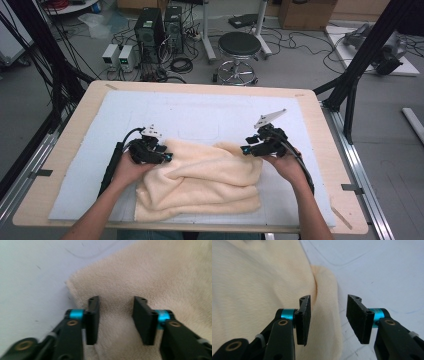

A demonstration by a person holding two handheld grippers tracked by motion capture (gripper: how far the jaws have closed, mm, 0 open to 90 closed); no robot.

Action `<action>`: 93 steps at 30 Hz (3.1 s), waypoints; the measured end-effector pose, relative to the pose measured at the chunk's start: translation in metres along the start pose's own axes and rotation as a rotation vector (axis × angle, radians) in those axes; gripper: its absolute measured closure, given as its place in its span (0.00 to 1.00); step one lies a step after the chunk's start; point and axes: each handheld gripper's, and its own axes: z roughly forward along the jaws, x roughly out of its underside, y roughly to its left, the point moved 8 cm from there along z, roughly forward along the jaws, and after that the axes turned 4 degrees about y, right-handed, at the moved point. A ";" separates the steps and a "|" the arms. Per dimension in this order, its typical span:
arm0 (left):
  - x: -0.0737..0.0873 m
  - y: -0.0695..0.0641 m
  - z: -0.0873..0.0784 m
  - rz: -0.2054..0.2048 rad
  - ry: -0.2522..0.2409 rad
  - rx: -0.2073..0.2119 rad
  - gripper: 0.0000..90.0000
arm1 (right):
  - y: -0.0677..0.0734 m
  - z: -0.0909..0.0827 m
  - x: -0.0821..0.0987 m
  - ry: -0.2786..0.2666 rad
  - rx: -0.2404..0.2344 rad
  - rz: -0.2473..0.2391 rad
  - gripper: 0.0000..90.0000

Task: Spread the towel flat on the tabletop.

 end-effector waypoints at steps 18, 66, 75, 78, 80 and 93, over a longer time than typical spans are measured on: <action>0.011 -0.023 -0.069 0.016 -0.139 0.036 0.94 | 0.023 -0.004 -0.013 -0.029 0.105 -0.101 0.87; 0.005 -0.049 -0.092 0.096 -0.173 0.116 0.95 | 0.074 -0.044 0.019 -0.045 -0.103 -0.142 0.94; -0.106 0.054 -0.084 -0.079 -0.338 -0.115 0.94 | -0.029 -0.051 -0.072 -0.099 0.162 -0.058 0.92; -0.133 0.089 -0.085 -0.172 -0.344 -0.191 0.61 | -0.074 -0.066 -0.115 -0.174 0.290 0.045 0.61; -0.127 0.092 -0.082 -0.185 -0.342 -0.164 0.65 | -0.076 -0.058 -0.117 -0.168 0.232 0.066 0.60; -0.030 0.024 -0.059 -0.047 -0.259 -0.010 0.60 | 0.004 -0.016 -0.033 -0.092 0.112 -0.098 0.55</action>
